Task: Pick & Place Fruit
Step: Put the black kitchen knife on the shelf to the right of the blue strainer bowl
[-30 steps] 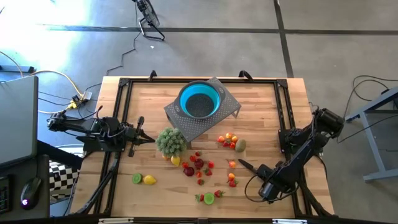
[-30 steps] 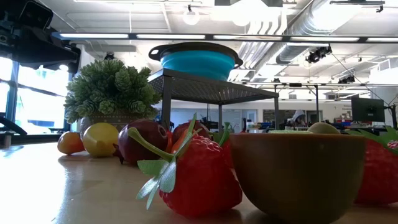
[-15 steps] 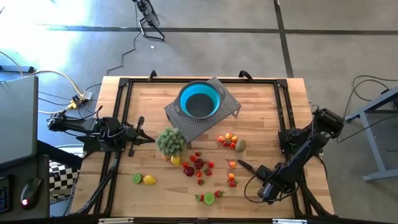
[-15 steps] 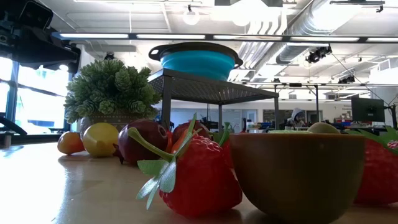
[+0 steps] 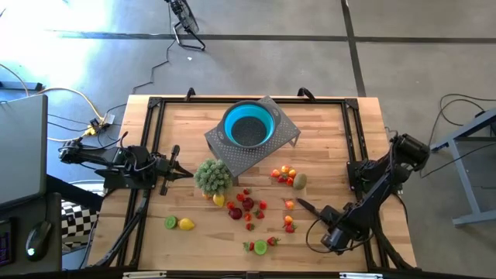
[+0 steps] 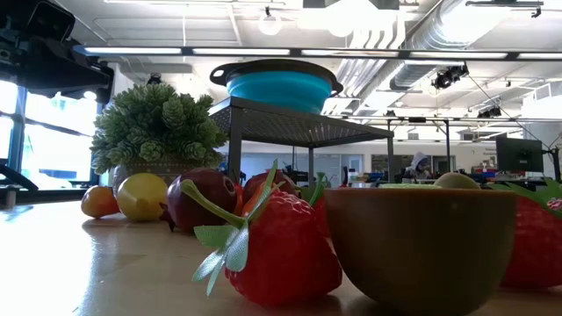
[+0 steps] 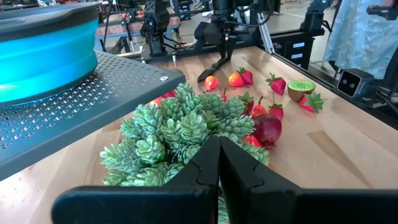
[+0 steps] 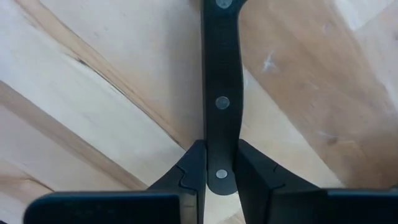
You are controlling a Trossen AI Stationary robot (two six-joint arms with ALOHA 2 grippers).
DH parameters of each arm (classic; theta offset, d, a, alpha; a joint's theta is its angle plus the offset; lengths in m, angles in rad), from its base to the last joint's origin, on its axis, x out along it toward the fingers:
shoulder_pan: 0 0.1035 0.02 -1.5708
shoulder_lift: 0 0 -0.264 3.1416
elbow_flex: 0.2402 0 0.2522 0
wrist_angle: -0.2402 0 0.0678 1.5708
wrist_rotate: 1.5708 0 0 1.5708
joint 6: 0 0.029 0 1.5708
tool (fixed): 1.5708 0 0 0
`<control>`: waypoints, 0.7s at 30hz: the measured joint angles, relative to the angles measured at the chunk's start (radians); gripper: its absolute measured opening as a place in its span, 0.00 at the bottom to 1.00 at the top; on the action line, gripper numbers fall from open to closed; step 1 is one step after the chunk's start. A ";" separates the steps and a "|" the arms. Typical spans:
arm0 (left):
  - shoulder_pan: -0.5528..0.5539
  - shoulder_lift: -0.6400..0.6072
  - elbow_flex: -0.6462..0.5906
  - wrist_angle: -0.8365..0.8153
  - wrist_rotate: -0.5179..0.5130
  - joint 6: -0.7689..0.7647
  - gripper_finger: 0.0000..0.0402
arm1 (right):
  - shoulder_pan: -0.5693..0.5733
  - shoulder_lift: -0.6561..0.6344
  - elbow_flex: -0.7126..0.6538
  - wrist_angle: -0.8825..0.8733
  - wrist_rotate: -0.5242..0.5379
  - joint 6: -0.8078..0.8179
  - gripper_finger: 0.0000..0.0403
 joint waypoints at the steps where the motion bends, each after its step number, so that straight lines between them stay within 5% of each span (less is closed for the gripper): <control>1: 0.000 0.000 0.000 0.000 0.000 0.000 0.00 | -0.001 -0.017 0.000 -0.005 0.014 0.009 0.13; 8: 0.000 0.000 0.000 0.000 0.000 0.000 0.00 | 0.000 -0.143 0.003 -0.005 0.103 0.021 0.13; 21: 0.000 0.000 0.000 0.000 0.000 0.000 0.00 | -0.025 -0.320 0.004 -0.012 0.432 0.019 0.13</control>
